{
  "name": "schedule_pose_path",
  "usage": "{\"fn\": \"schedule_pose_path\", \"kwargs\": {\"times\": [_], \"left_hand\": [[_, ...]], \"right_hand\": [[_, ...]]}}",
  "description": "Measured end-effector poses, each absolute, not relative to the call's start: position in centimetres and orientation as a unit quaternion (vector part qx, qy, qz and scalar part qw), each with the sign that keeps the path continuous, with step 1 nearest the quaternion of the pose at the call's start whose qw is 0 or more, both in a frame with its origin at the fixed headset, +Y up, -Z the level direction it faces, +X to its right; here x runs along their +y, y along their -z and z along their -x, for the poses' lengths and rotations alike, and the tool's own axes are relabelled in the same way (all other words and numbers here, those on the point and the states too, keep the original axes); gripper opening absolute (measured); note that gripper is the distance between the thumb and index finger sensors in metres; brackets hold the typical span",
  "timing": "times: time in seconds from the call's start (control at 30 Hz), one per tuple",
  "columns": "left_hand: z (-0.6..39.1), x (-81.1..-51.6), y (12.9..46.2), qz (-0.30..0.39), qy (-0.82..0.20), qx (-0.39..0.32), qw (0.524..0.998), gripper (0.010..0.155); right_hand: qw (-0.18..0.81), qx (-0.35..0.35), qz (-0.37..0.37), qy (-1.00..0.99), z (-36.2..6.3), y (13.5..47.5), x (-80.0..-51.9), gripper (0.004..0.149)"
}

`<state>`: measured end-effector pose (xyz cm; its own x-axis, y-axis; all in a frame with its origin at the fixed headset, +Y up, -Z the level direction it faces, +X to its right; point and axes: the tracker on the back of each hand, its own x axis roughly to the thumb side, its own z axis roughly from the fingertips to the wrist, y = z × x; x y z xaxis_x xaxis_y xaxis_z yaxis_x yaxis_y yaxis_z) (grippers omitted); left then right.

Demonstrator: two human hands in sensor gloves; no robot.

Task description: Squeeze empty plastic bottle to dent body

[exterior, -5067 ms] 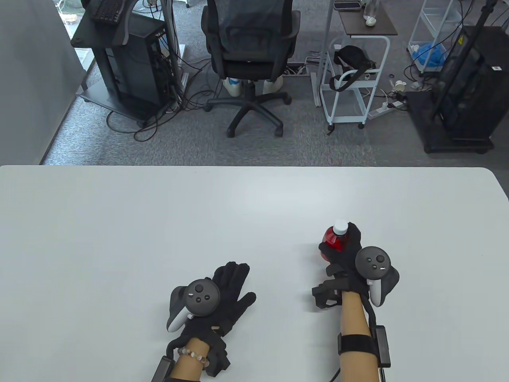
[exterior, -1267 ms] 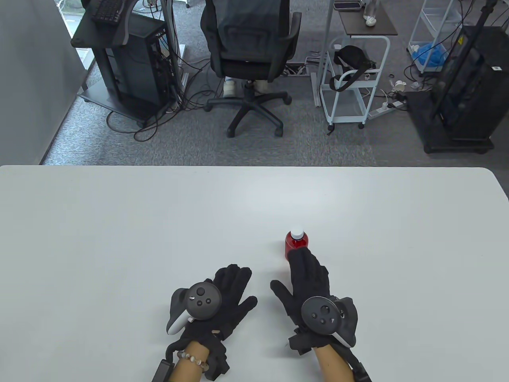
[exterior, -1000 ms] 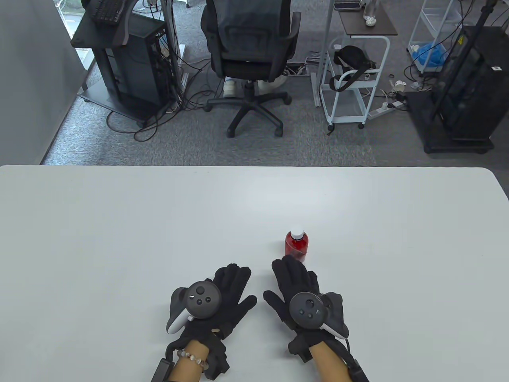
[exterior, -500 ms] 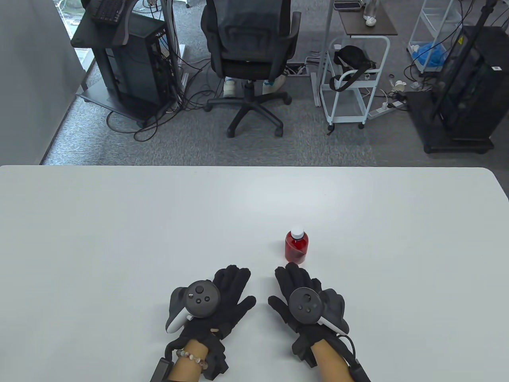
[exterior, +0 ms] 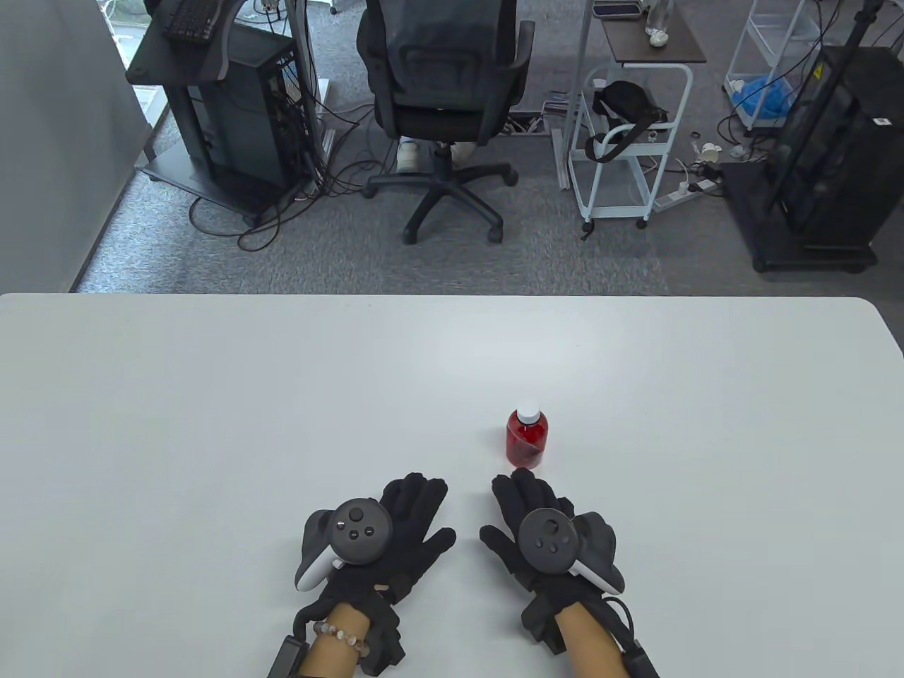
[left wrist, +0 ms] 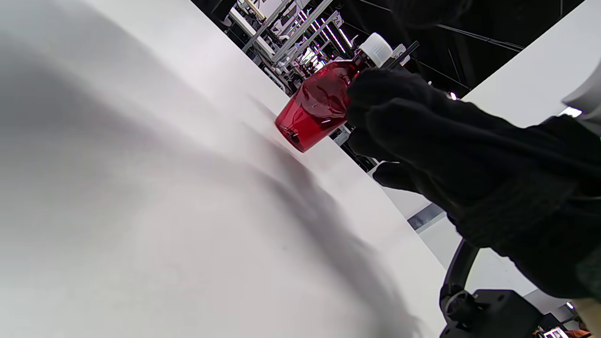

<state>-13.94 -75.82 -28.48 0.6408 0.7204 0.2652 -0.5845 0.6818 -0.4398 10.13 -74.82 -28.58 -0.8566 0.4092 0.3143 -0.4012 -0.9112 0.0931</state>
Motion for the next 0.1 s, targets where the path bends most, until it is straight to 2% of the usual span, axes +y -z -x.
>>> {"fn": "schedule_pose_path", "kwargs": {"times": [0.1], "left_hand": [[13.95, -75.89, 28.53, 0.162, -0.367, -0.213, 0.891, 0.072]], "right_hand": [[0.211, 0.016, -0.165, -0.963, -10.16, 28.61, -74.81, 0.076]]}}
